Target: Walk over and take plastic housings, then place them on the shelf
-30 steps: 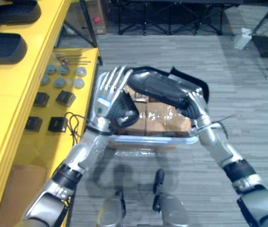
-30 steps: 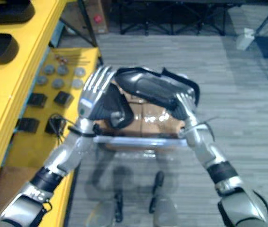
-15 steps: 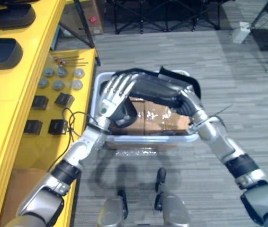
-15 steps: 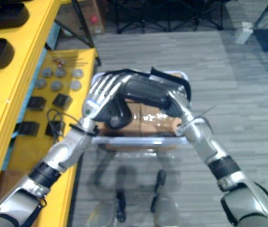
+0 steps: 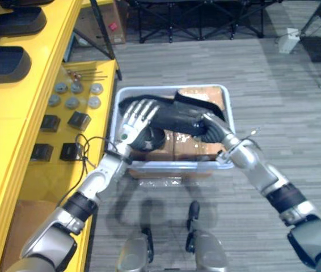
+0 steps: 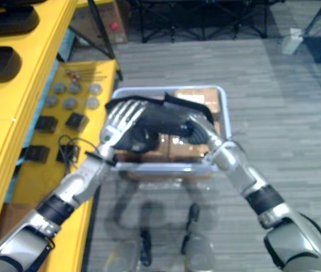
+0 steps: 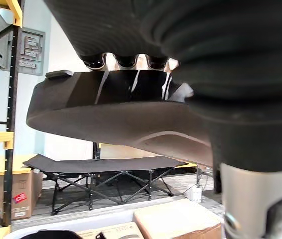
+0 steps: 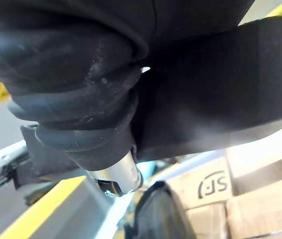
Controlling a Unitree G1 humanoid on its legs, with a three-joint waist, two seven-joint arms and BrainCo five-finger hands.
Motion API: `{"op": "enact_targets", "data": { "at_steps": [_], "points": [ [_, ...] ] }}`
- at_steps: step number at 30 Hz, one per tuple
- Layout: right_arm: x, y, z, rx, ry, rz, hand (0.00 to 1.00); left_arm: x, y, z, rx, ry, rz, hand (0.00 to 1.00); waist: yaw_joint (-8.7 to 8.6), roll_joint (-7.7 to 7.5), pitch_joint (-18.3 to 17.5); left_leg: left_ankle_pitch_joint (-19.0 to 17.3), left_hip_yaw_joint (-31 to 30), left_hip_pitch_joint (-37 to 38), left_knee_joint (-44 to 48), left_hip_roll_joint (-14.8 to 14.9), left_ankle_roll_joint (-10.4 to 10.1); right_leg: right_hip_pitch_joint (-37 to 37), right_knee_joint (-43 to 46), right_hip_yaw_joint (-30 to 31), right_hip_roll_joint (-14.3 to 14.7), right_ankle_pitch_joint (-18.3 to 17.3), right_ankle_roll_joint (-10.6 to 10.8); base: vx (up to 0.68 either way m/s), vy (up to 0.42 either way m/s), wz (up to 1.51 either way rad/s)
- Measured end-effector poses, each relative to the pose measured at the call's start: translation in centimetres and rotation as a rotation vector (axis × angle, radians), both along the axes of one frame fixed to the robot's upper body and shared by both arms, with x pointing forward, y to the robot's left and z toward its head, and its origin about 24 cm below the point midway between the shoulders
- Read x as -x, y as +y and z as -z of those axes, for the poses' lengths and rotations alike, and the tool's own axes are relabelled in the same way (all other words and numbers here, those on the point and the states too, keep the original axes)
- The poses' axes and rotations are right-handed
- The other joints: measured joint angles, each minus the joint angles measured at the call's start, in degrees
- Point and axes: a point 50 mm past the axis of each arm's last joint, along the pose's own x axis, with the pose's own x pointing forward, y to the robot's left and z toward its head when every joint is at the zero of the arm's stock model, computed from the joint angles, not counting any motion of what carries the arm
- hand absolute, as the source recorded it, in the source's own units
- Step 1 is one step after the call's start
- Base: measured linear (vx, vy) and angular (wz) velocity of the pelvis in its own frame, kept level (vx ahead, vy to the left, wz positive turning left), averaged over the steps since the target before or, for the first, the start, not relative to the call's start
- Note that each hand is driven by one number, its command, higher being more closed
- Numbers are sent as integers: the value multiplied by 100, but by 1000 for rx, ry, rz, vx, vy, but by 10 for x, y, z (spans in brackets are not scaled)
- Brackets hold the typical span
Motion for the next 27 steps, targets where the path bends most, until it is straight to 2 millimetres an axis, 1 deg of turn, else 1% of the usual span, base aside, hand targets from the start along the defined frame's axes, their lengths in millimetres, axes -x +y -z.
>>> {"op": "enact_targets", "data": {
  "at_steps": [10, 11, 16, 19, 27],
  "points": [
    [0, 10, 8, 3, 90, -37, 100, -3, -1, 5, -31, 43, -37, 0, 15, 0, 0, 0, -46, 14, 9, 1, 0, 52, -2, -24, 2, 0, -2, -55, 57, 2],
    [1, 12, 9, 6, 95, -45, 100, -3, -2, 6, -34, 47, -38, 100, 16, 0, 0, 0, -45, 14, 8, 1, 0, 52, -2, -24, 1, 1, -2, -36, 44, 0],
    [2, 20, 10, -10, 122, -67, 100, -8, -2, 6, -21, 50, -79, 100, 56, 0, 0, 1, -50, 21, 8, 1, 0, 63, -1, -25, 3, 5, -3, -47, 56, 0],
    [3, 22, 10, -8, 130, -64, 100, -9, -4, 7, 0, 58, -96, 100, 111, 0, 0, 1, -53, 27, 8, 0, 0, 73, -1, -26, 3, 7, -1, -53, 58, 1],
    [5, 33, 15, -24, 158, -101, 100, -9, -2, 8, -1, 63, -102, 100, 124, -1, 0, 1, -59, 30, 8, 0, 0, 81, -1, -29, 4, 11, 2, -17, 18, 0]
  ]
}}
